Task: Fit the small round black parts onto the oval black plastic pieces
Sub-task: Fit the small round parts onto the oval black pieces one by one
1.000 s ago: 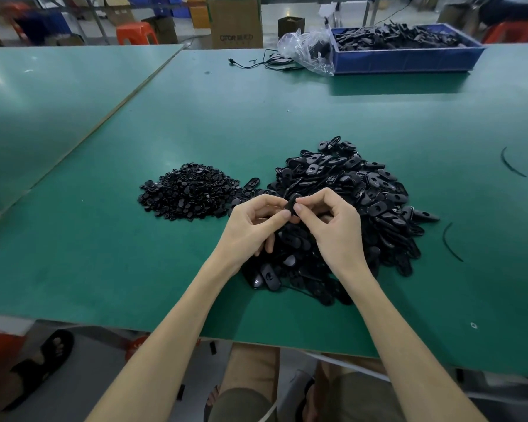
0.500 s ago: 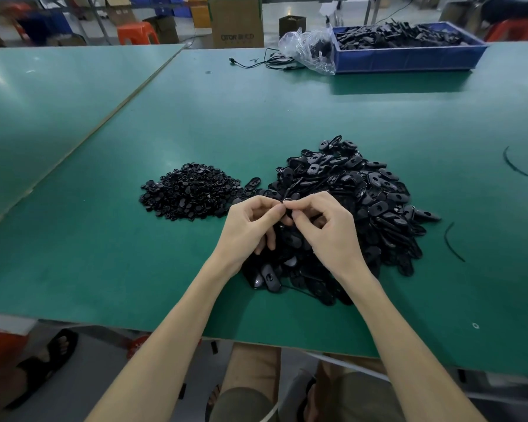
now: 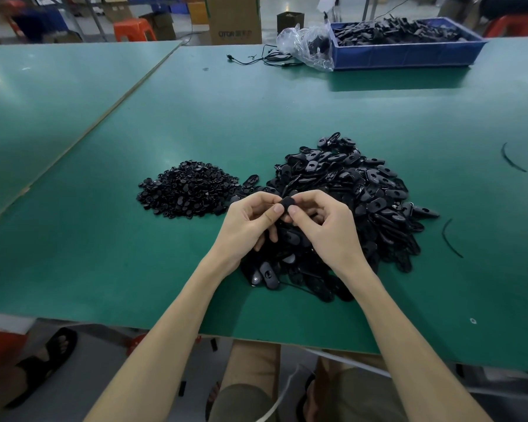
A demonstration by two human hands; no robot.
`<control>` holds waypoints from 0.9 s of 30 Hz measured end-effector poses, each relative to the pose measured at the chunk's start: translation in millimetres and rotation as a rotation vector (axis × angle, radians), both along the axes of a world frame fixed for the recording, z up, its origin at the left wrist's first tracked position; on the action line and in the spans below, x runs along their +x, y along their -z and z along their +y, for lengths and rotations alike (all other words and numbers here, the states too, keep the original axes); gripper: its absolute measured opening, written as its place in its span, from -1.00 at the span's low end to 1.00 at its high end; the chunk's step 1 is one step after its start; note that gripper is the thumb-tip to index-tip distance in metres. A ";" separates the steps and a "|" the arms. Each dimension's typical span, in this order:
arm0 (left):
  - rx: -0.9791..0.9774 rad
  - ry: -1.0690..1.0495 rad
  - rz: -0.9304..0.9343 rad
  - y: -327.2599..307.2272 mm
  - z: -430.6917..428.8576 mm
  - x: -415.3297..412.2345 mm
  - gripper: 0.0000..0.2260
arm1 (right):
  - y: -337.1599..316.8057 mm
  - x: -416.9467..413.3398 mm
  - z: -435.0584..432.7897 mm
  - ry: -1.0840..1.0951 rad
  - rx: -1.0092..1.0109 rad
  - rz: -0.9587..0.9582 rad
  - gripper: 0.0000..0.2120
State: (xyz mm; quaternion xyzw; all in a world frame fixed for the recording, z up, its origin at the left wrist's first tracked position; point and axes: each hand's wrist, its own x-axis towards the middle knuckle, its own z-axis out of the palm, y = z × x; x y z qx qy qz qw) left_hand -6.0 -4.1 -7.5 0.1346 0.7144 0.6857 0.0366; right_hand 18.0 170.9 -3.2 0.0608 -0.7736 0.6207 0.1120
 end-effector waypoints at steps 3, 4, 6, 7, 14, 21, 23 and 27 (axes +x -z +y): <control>-0.032 -0.026 0.008 -0.2 0.7 0.8 -0.91 | -0.3 0.2 0.4 0.003 0.008 -0.002 -0.93; -0.048 -0.038 0.015 -0.4 1.3 1.3 -0.92 | -0.4 0.5 0.3 0.001 0.009 -0.003 -0.93; -0.075 -0.064 0.035 -0.6 3.4 2.6 -0.95 | 0.1 0.6 -0.3 -0.002 0.007 -0.010 -0.93; -0.084 -0.079 0.047 -1.0 4.3 3.5 -0.96 | 0.4 0.6 -0.5 -0.001 0.006 -0.014 -0.93; -0.163 -0.176 0.123 -3.5 10.1 8.6 -0.95 | 0.9 -0.1 -2.6 0.034 0.021 -0.041 -0.98; -0.192 -0.151 0.149 -2.5 9.8 11.3 -0.96 | 2.3 -0.6 -3.4 0.085 0.081 -0.028 -0.93; -0.151 -0.113 0.130 -3.2 8.7 11.1 -0.94 | 1.9 -0.5 -3.0 0.091 0.068 -0.034 -0.93; -0.081 -0.050 0.076 -4.4 5.9 9.5 -0.90 | -0.7 0.9 -1.9 0.062 0.006 -0.052 -0.94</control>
